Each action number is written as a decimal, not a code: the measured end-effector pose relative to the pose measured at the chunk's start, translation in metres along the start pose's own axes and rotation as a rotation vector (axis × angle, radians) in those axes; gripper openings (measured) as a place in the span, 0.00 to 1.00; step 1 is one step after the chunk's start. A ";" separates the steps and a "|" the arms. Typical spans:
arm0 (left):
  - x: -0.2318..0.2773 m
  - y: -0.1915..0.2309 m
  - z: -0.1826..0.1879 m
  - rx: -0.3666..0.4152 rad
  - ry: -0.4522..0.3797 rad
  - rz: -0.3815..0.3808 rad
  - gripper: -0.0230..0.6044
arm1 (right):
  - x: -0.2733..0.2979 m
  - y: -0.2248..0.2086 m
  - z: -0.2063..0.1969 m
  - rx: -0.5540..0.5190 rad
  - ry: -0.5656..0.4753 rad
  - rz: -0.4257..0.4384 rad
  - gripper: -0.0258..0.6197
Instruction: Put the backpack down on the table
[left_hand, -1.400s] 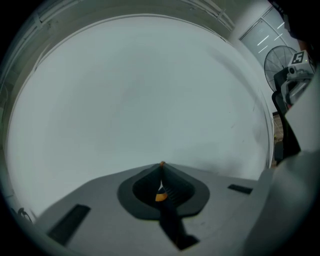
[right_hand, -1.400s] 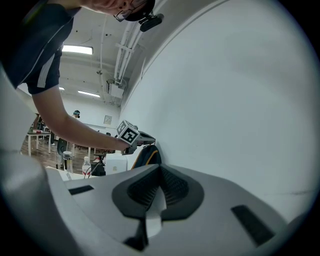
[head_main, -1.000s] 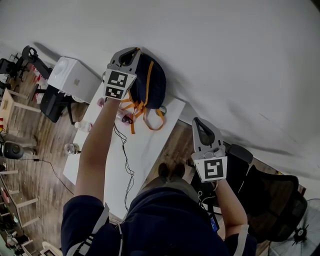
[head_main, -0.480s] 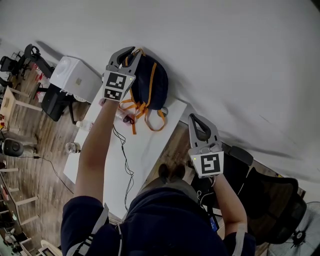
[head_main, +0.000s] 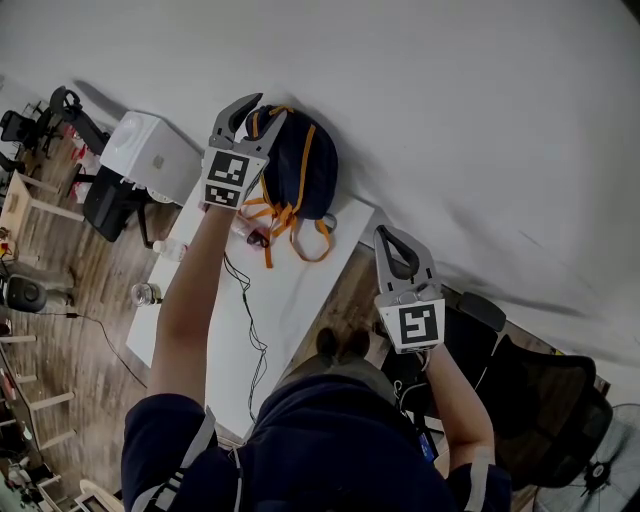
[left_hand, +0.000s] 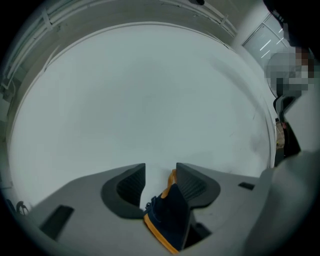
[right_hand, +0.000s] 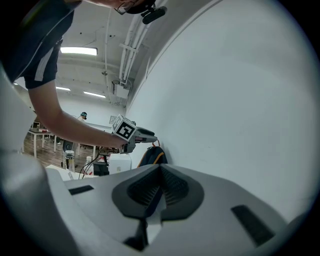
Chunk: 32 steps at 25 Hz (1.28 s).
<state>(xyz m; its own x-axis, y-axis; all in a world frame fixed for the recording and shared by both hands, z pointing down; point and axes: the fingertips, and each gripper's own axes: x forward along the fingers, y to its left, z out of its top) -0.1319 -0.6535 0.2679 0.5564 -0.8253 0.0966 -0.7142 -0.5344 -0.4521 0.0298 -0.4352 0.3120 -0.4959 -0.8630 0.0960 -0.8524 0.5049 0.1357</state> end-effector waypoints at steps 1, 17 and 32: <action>-0.002 0.000 0.002 -0.005 -0.007 0.003 0.36 | 0.000 0.000 -0.001 0.001 0.003 0.000 0.04; -0.062 -0.013 0.050 -0.107 -0.109 0.037 0.47 | -0.013 0.005 0.012 0.011 -0.030 0.000 0.04; -0.140 -0.067 0.111 -0.150 -0.256 0.017 0.07 | -0.045 0.018 0.021 0.028 -0.046 -0.001 0.04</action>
<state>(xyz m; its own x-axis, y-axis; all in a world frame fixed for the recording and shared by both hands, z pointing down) -0.1146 -0.4820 0.1864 0.6194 -0.7715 -0.1456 -0.7685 -0.5577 -0.3136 0.0332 -0.3878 0.2894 -0.5018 -0.8635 0.0504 -0.8568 0.5042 0.1083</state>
